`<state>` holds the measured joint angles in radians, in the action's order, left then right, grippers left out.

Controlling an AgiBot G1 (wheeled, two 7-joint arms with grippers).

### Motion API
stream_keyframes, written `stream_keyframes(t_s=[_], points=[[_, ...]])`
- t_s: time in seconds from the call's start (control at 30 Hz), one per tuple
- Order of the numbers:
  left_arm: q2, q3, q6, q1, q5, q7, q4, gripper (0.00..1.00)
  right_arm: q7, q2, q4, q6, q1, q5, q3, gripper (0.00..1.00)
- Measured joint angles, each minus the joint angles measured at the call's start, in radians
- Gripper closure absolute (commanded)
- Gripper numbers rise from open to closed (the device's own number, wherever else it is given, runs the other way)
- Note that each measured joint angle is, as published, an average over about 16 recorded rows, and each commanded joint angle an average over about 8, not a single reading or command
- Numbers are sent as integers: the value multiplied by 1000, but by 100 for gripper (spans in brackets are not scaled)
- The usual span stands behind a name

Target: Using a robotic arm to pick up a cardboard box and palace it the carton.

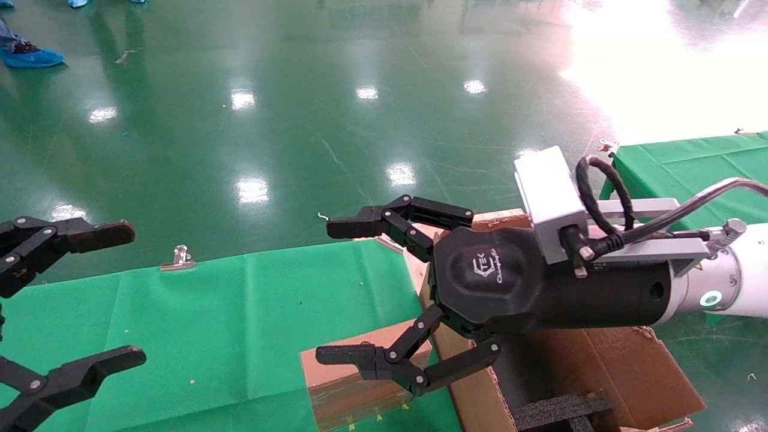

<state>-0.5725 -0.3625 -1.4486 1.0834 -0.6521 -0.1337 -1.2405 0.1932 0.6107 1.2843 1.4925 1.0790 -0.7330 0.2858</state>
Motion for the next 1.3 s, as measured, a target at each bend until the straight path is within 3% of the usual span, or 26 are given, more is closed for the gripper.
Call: stream_keyframes(t_s=[0.4,0.43,0.47,0.67,0.73,1.03,1.3], points=[[0,0,0,0,0,0,0,0,0,0,0,0,0,0,0,0],[0,0,0,0,0,0,0,5,0,0,0,0,0,0,0,0],[0,0,0,0,0,0,0,13,0,0,0,0,0,0,0,0],[0,0,0,0,0,0,0,88,0,0,0,0,0,0,0,0],[0,0,0,0,0,0,0,100,0,0,0,0,0,0,0,0],[0,0,0,0,0,0,0,100,7,-2,-4,6,8,-16,9,0],[0,0,0,0,0,0,0,100,23,0,-11,34,71,-122,62,0]])
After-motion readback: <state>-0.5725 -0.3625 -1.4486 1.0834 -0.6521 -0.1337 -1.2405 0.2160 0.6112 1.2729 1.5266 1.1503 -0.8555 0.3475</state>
